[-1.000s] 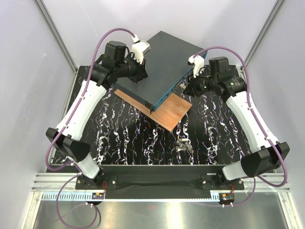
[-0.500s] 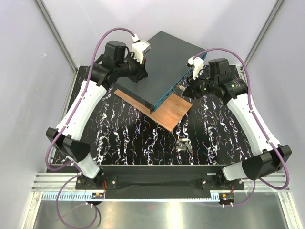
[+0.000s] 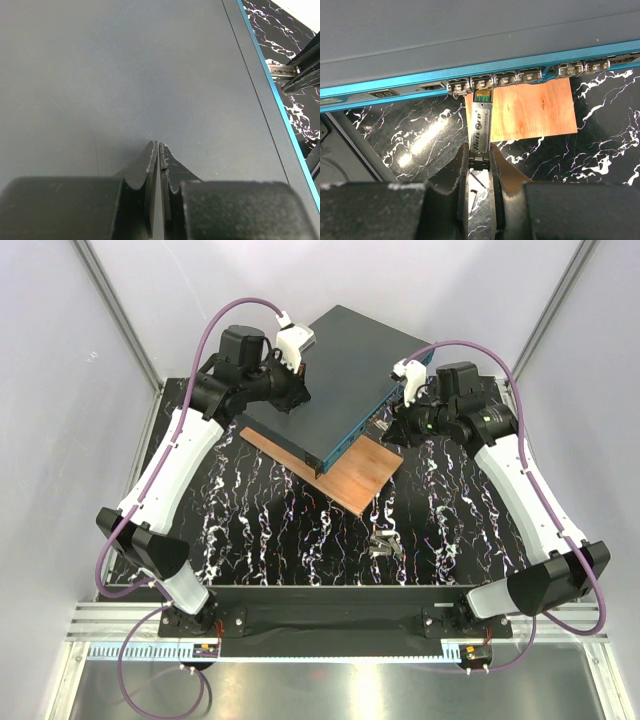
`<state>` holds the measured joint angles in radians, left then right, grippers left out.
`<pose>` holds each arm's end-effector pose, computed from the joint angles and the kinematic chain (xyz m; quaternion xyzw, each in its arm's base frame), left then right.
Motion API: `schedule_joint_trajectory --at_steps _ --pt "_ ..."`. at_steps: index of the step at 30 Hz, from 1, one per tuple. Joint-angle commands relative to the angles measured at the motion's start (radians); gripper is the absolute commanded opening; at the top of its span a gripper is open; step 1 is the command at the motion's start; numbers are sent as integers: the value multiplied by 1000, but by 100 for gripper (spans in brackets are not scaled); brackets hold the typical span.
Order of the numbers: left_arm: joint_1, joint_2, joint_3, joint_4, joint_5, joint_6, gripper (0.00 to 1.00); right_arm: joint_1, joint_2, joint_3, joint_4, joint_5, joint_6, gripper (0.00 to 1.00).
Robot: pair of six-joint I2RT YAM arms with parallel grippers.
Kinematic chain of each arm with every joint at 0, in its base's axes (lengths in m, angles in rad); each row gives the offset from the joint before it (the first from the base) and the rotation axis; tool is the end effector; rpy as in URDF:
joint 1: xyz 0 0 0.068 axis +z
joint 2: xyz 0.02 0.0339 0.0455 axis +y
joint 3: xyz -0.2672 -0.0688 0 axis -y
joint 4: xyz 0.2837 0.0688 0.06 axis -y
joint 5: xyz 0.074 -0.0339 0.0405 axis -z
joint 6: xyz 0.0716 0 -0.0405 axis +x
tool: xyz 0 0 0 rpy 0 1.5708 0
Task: Insert the plug into the switch port
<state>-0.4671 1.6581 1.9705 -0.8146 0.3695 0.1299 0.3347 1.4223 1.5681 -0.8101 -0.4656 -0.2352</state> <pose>0.3618 -0.2114 0.4562 0.3382 0.7811 -0.2399 0.4669 0.3305 0.1490 0.3933 -0.3429 0.8111 0.2283 0.4152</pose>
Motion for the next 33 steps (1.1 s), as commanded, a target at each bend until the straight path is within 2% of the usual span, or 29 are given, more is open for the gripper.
schedule_joint_trajectory --at_steps 1,19,33 --pt "-2 -21 10 45 -1 -9 9 15 9 32 6 -54 13 0" --pt "-2 -21 10 51 3 -10 8 15 30 93 17 -68 -30 0" --pt "-2 -24 5 51 9 -13 8 13 44 30 37 -77 -81 0"
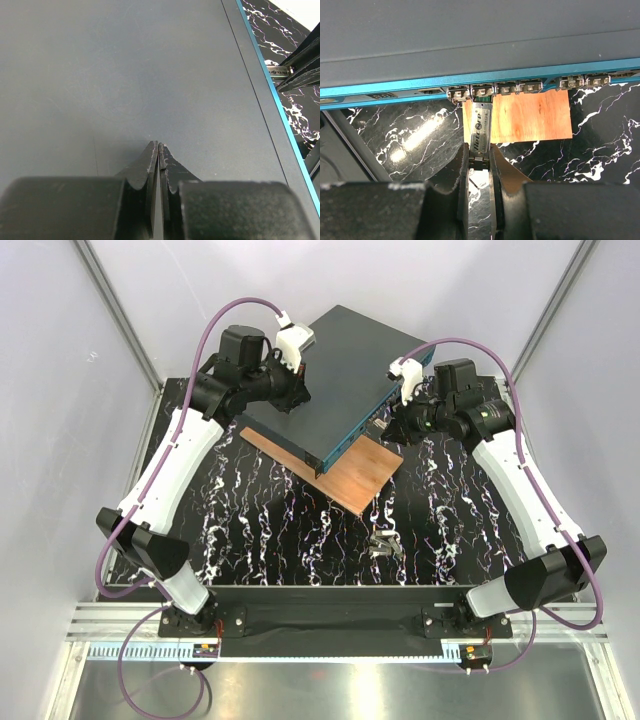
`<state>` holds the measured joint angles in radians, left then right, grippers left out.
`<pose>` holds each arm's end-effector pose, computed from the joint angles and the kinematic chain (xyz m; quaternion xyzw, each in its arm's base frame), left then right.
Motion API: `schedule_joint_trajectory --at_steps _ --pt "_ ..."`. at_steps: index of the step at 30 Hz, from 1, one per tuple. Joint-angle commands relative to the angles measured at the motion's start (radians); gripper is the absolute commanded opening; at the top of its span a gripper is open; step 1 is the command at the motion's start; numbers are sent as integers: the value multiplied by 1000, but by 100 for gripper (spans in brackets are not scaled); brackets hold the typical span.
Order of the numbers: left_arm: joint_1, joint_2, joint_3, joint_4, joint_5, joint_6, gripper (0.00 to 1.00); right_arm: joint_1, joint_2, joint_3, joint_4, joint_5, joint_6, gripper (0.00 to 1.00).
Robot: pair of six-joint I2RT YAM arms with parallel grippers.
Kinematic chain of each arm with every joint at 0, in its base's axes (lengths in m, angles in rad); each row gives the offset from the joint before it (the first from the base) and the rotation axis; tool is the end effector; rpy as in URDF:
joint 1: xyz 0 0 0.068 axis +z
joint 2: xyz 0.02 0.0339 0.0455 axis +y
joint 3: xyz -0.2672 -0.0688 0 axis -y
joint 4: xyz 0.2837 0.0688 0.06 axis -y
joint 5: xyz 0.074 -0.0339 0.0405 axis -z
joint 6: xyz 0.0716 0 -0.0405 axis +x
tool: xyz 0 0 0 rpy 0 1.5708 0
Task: Insert the plug into the switch port
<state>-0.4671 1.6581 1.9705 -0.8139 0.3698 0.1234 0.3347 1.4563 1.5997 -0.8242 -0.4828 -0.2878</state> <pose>0.3618 -0.2114 0.4563 0.3357 0.7819 -0.2415 0.4664 0.3371 0.1524 0.3924 -0.3664 0.8028 0.2255 0.4128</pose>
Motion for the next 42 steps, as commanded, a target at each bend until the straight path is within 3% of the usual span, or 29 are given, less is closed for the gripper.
schedule_joint_trajectory --at_steps 1,20,42 --pt "-2 -24 5 50 9 -7 8 10 12 -1 51 -59 -30 0" --pt "-2 -20 7 51 12 -4 7 9 10 -18 43 -112 -36 0" --pt "-1 -40 -27 65 15 1 6 9 93 140 8 -128 -28 0"
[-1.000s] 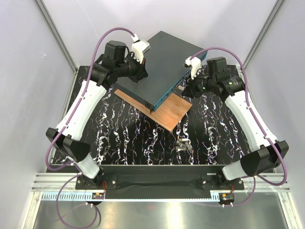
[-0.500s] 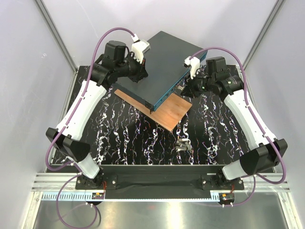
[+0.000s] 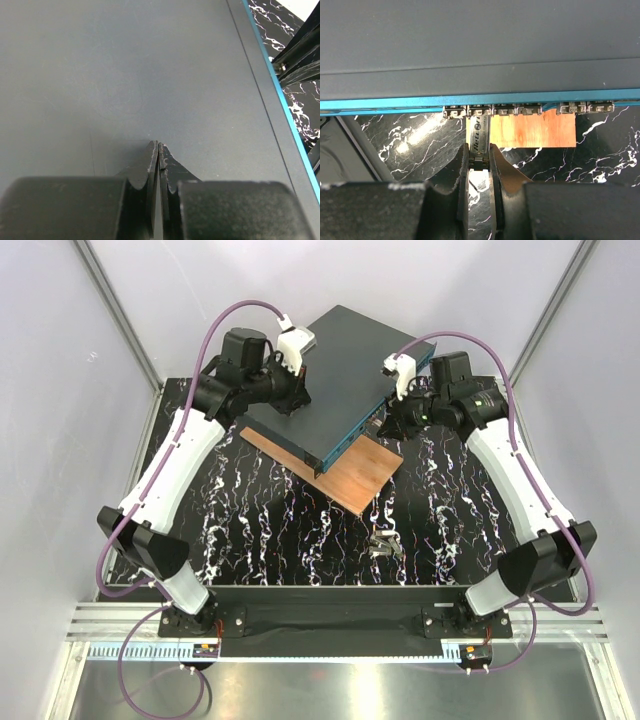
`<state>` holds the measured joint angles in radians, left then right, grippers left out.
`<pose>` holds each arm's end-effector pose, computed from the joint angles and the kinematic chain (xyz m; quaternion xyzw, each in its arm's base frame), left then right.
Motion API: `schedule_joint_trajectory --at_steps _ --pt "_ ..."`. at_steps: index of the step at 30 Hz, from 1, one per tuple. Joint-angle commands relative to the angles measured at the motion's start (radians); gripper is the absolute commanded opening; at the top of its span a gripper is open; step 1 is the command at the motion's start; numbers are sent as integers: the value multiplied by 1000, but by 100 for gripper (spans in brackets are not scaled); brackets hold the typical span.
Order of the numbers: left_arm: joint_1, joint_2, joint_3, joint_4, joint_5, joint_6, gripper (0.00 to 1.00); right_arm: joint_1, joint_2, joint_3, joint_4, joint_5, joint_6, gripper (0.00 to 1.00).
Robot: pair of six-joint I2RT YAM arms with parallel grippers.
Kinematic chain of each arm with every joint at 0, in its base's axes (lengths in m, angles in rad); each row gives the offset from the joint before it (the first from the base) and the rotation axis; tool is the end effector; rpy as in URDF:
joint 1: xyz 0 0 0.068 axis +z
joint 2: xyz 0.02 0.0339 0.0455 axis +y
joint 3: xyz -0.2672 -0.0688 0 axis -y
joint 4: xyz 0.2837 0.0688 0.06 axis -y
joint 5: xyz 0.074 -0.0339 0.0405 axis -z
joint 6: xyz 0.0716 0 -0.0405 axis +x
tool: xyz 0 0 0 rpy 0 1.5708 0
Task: Insert the plug into the switch port
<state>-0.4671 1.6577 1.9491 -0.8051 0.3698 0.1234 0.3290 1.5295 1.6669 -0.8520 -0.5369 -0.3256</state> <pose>0.3636 -0.2124 0.4495 0.3357 0.7851 -0.2412 0.4612 0.3517 0.1588 0.3900 -0.3863 0.7952 0.2420 0.3999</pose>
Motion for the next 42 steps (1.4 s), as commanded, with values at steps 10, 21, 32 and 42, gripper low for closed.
schedule_joint_trajectory --at_steps 10,21,32,42 --pt "-2 -50 -32 73 18 1 6 16 83 140 14 -92 37 0" --pt "-1 -49 -35 80 18 1 6 15 130 209 -12 -94 31 1" --pt "-1 -33 -24 81 23 -10 6 18 132 218 8 -100 -27 1" --pt "-1 -30 -21 86 27 -11 5 18 138 215 48 -118 -40 1"
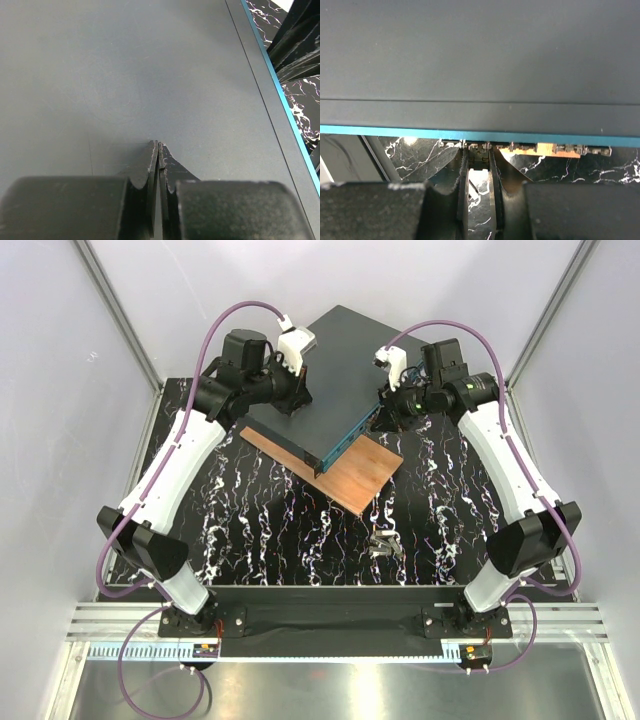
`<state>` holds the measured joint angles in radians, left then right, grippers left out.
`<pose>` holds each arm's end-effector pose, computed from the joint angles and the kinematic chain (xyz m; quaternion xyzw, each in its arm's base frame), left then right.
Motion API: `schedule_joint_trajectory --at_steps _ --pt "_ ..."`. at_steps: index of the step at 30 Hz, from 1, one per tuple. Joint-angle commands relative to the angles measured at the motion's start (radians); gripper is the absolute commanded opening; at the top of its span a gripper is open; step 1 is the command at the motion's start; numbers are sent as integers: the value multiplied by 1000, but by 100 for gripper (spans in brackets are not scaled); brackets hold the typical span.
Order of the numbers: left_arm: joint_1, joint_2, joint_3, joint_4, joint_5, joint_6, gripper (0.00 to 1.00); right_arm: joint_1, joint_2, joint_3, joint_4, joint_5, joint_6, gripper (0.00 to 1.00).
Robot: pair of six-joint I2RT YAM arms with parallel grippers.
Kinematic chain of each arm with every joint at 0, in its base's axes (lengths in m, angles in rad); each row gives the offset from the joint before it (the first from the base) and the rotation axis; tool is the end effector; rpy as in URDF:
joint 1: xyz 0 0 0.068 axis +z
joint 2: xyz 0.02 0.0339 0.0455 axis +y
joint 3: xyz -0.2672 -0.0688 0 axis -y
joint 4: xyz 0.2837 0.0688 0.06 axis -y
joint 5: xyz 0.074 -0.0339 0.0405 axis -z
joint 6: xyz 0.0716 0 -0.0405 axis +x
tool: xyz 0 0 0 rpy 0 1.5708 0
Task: Insert the plug into the switch port
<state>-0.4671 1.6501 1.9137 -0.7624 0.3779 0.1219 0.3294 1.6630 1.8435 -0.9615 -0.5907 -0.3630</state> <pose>0.3657 -0.2140 0.4445 0.3369 0.7803 -0.2452 0.4664 0.3729 0.1696 0.3956 -0.4050 0.7927 0.2625 0.3725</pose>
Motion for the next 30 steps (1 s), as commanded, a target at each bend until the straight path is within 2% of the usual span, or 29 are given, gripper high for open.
schedule_joint_trajectory --at_steps 1,3,7,8,11,12,16,19,25,28,30 --pt "-1 -23 13 41 19 -10 5 17 10 42 150 -70 -4 7" --pt "-2 -24 10 41 18 -7 5 17 14 56 139 -73 -10 18" --pt "-1 -26 10 40 16 -5 5 17 0 57 96 -63 -40 32" --pt "-1 -26 10 41 16 -4 5 17 -6 45 92 -57 -50 41" --pt "-1 -29 10 38 16 -5 5 17 -45 -1 89 -28 -67 54" --pt "-1 -29 10 37 16 -7 5 14 -54 -13 87 -21 -74 65" --pt "-1 -32 10 35 15 -4 5 2 -91 -50 44 -14 -90 77" --pt "-1 -35 10 32 12 -1 5 -23 -104 -59 -9 -26 -105 81" --pt "-1 -38 5 34 12 -2 5 -67 -181 -148 -34 -27 -123 78" --pt "-2 -36 5 35 13 -1 5 -82 -186 -156 -39 -18 -107 63" --pt "-1 -36 5 37 15 -2 5 -84 -181 -147 -30 -17 -84 45"
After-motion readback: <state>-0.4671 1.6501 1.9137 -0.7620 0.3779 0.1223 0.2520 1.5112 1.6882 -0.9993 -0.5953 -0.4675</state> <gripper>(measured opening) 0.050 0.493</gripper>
